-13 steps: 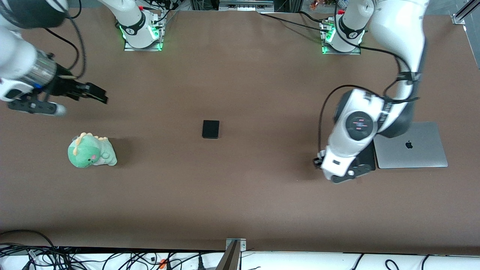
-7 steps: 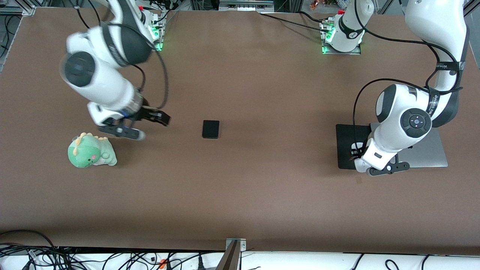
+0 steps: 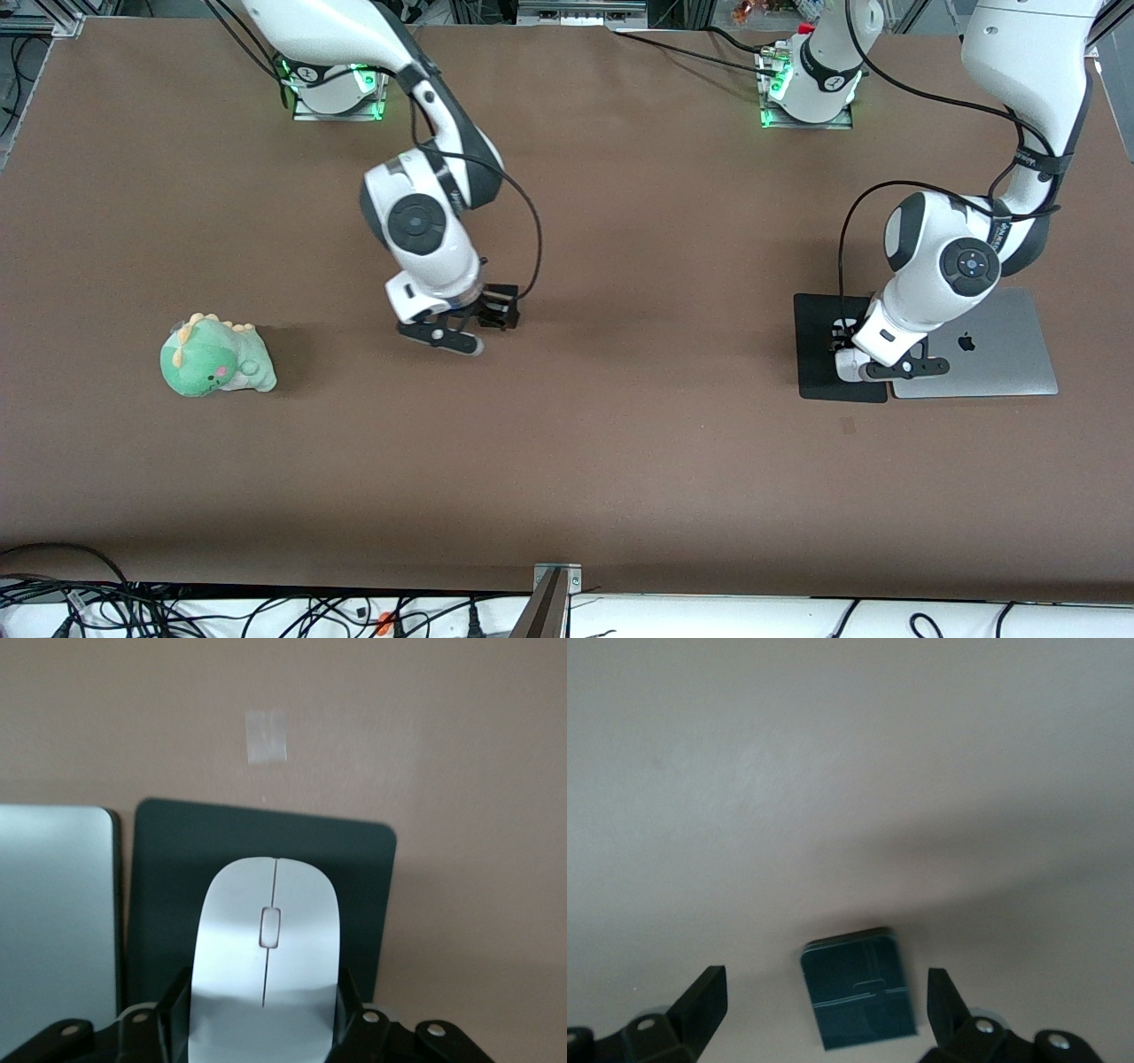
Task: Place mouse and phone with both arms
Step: 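Lower the mouse onto the pad while the right gripper grasps the phone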
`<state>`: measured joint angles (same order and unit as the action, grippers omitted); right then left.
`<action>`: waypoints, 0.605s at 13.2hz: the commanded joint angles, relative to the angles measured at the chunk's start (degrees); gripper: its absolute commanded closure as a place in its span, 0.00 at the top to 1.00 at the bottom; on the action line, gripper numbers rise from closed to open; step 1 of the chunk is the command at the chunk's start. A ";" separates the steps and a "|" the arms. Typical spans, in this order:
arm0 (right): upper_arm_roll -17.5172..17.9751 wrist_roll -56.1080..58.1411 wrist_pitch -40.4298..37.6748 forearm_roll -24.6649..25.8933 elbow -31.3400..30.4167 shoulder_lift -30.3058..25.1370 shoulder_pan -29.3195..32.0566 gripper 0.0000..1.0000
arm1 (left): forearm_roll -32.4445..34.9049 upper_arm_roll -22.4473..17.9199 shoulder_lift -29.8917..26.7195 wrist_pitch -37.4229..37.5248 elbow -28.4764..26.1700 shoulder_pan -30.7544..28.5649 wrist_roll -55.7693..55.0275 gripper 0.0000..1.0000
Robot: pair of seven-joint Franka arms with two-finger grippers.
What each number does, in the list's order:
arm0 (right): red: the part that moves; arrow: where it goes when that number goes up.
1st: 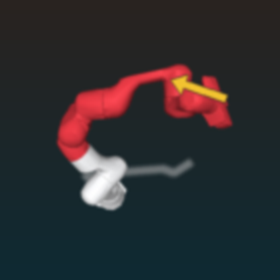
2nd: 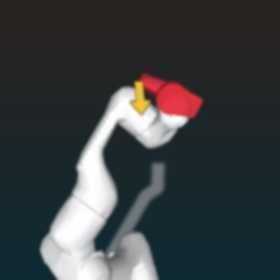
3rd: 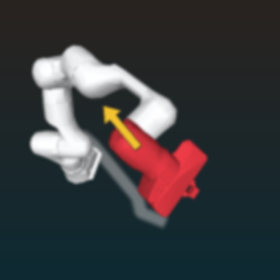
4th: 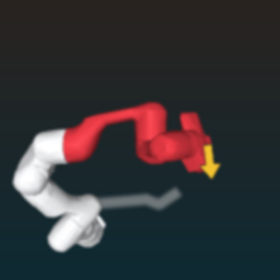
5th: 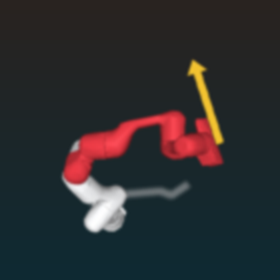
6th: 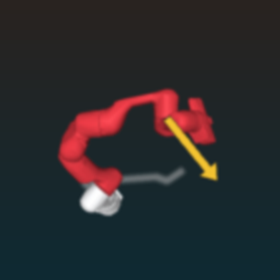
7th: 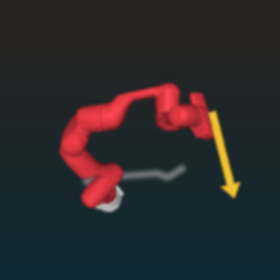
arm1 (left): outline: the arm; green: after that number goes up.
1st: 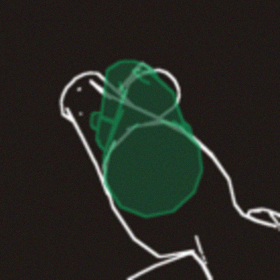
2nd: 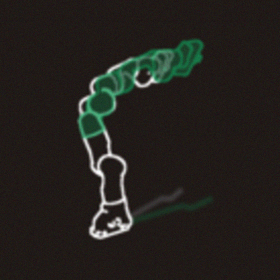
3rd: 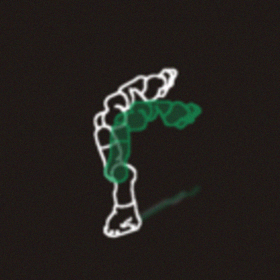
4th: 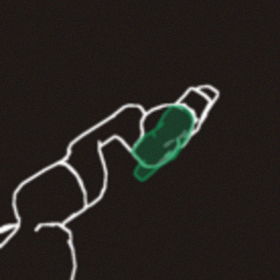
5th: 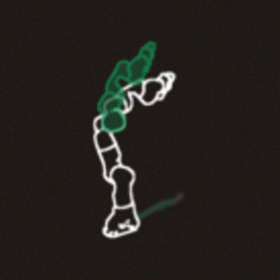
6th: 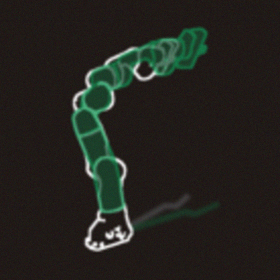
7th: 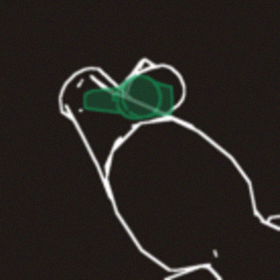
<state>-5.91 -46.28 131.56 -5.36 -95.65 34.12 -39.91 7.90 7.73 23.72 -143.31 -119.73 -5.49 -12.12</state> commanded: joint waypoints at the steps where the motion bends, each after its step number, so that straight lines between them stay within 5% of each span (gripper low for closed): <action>1: -1.12 -1.18 5.62 1.92 -2.16 2.35 -3.15 1.00 | -1.04 0.97 -0.08 -1.71 -1.65 -1.28 2.28 0.67; 8: -1.03 -0.21 13.36 5.80 -8.40 3.41 -3.95 1.00 | -0.87 0.97 3.44 -5.75 -2.17 -1.98 2.36 0.67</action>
<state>-6.31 -46.80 142.80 -0.46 -101.99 38.49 -43.05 7.90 7.86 26.93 -147.93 -121.36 -6.24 -11.82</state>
